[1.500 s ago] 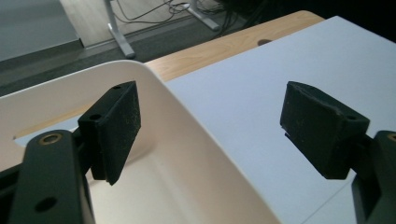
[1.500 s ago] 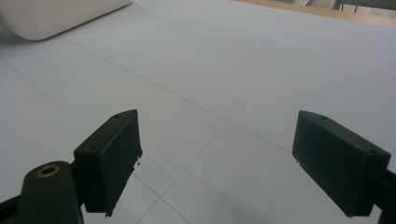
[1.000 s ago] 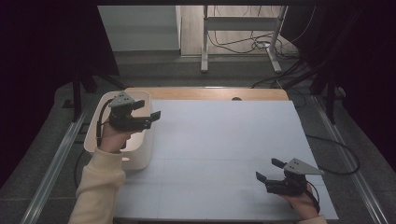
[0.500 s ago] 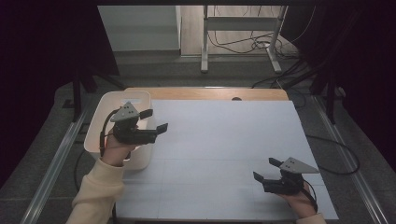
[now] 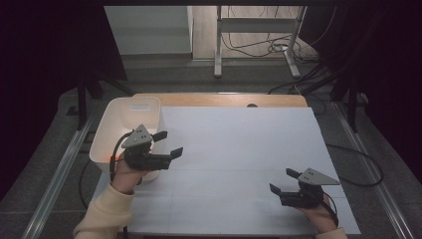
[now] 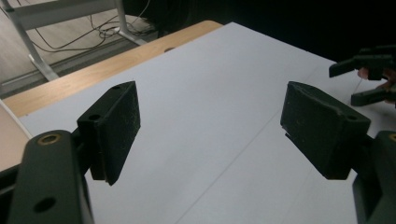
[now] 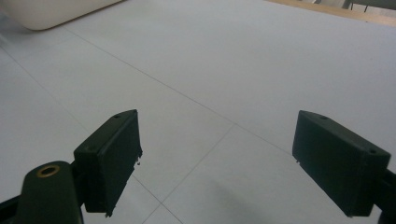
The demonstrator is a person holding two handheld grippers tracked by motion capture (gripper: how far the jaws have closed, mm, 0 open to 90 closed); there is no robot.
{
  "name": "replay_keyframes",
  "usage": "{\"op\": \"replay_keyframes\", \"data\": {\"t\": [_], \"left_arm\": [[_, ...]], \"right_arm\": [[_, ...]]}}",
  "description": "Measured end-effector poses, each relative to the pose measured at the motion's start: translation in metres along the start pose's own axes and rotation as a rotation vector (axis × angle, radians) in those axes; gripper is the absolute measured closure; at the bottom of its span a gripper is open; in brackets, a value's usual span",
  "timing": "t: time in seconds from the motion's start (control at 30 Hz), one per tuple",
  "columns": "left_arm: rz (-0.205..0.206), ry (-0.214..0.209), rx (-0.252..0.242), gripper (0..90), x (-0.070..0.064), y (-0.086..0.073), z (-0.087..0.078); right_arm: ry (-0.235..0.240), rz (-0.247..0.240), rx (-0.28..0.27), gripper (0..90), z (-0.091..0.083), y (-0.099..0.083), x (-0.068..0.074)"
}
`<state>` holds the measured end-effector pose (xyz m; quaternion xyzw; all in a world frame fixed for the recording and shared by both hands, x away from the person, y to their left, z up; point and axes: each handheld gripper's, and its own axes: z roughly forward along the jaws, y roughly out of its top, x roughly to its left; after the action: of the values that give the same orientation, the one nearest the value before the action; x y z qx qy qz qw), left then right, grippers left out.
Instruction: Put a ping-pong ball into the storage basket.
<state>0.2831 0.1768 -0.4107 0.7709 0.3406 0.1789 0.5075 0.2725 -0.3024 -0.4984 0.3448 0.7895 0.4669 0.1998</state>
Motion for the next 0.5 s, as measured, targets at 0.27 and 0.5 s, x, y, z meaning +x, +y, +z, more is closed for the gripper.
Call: {"op": "replay_keyframes", "data": {"t": [0.27, 0.5], "left_arm": [[0.039, -0.041, 0.004, 21.0, -0.026, -0.025, -0.001], [0.014, -0.029, 0.028, 20.9, -0.033, -0.050, 0.000]], "right_arm": [[0.001, -0.004, 0.001, 16.1, 0.000, 0.000, 0.001], [0.020, 0.001, 0.002, 16.0, 0.001, -0.001, 0.001]]}}
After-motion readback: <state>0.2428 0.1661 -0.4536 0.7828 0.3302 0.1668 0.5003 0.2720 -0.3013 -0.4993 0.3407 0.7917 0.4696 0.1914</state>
